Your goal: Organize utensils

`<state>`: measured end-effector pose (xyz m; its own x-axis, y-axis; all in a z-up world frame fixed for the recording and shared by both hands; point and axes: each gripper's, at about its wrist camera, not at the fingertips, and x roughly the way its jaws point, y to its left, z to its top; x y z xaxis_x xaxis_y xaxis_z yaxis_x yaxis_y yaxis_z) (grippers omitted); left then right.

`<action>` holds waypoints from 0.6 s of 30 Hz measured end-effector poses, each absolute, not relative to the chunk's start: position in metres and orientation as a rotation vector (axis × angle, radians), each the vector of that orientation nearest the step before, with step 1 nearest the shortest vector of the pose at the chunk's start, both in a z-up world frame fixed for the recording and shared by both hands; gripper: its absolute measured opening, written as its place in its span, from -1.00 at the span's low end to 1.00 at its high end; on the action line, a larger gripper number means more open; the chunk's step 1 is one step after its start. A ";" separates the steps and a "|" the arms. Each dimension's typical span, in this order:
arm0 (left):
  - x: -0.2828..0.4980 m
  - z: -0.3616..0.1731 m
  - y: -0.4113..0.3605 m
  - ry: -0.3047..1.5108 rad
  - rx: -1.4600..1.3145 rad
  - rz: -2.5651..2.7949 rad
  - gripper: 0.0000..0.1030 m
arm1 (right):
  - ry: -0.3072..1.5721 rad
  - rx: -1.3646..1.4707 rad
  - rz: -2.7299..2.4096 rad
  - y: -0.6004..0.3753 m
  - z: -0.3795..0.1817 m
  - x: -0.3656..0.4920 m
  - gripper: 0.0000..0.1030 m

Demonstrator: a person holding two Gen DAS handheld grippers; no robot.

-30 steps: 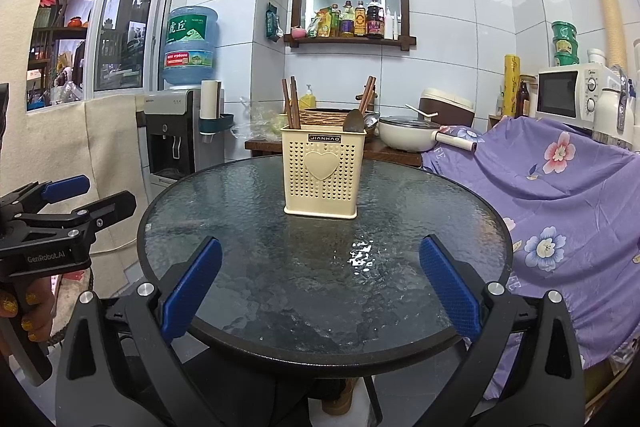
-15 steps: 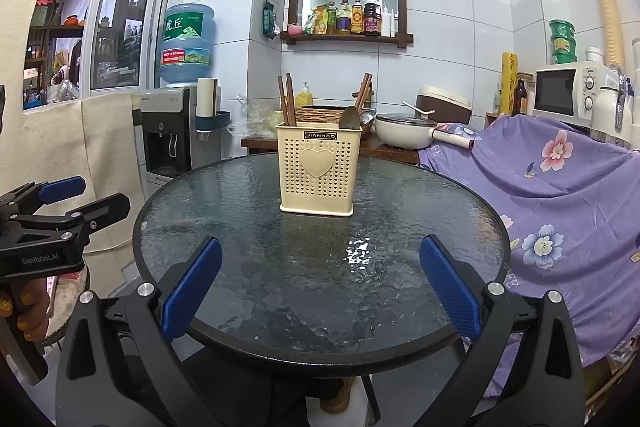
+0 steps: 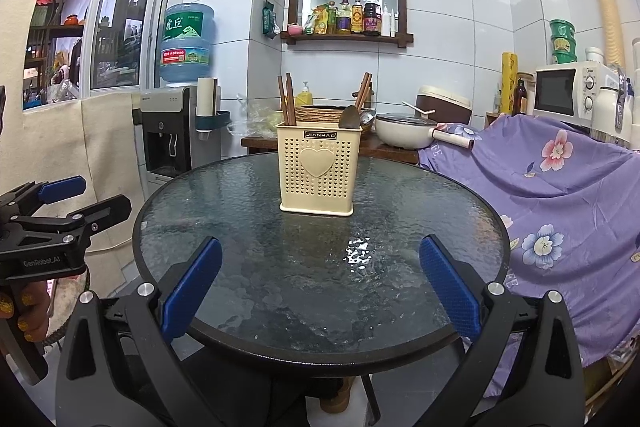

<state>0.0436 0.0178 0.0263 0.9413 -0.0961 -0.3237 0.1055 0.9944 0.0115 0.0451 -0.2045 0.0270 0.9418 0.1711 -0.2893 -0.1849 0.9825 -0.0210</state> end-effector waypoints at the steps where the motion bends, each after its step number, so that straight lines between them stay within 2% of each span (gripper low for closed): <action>1: 0.043 0.026 0.017 0.329 0.029 -0.102 0.88 | 0.291 -0.049 0.181 -0.204 0.027 0.045 0.89; 18: 0.044 0.023 0.017 0.340 0.030 -0.104 0.88 | 0.296 -0.052 0.182 -0.200 0.027 0.044 0.89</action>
